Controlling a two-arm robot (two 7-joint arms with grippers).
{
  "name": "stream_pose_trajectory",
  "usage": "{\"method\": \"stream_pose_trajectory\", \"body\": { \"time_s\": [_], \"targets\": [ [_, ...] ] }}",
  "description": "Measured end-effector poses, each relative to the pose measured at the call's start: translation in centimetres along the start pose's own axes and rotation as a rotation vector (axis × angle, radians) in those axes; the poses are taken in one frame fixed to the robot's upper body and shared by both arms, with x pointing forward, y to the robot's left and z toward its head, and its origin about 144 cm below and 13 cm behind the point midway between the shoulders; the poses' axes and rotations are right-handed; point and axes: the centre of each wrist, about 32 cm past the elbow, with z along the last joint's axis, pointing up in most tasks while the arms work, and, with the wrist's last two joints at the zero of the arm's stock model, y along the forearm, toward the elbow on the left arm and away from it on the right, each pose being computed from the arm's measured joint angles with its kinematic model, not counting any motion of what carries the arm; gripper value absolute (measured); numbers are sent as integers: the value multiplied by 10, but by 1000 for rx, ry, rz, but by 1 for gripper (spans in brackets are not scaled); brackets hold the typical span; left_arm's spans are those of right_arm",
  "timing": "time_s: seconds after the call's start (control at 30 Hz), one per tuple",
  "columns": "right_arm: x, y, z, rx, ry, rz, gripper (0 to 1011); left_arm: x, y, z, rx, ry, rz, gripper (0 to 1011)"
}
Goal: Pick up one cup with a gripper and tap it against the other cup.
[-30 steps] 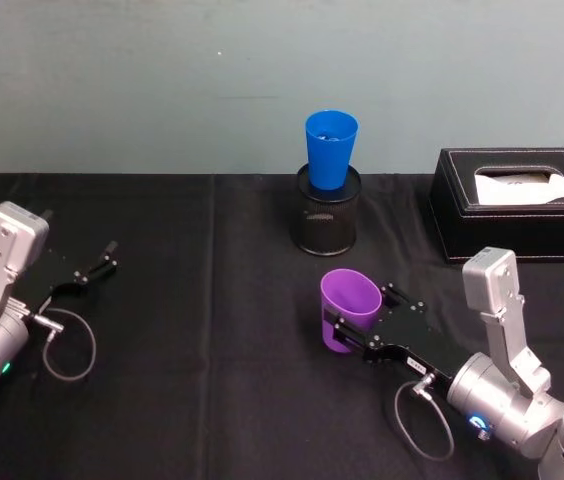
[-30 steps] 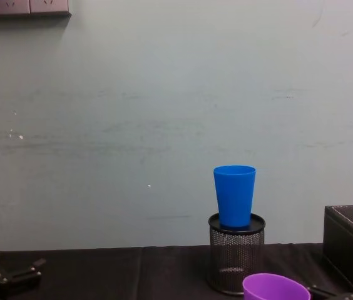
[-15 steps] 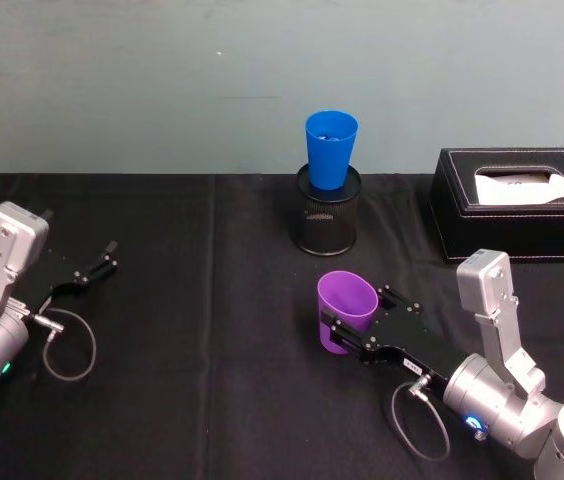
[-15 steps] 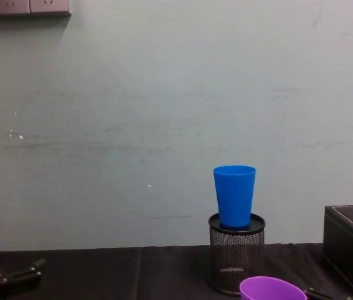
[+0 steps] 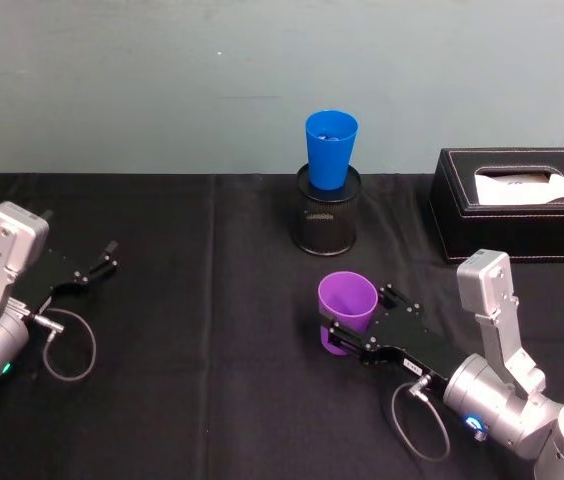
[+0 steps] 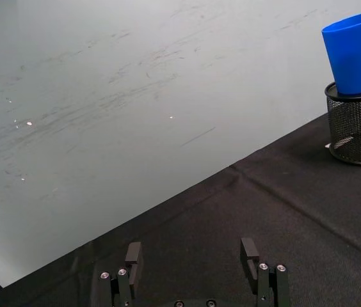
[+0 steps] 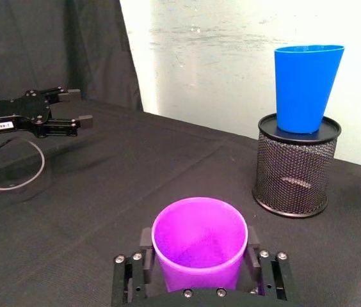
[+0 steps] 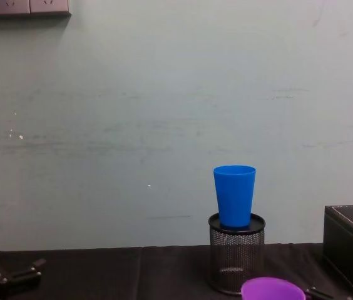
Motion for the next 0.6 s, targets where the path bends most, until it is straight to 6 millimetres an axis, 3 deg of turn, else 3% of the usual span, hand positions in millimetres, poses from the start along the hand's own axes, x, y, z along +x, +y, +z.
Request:
{"method": "stream_pose_trajectory", "body": {
  "time_s": [0.23, 0.6],
  "targets": [
    [0, 0, 0, 0, 0, 1, 1000, 0, 0, 0, 0, 0, 0, 1000],
    [0, 0, 0, 1, 0, 1, 1000, 0, 0, 0, 0, 0, 0, 1000]
  ]
}}
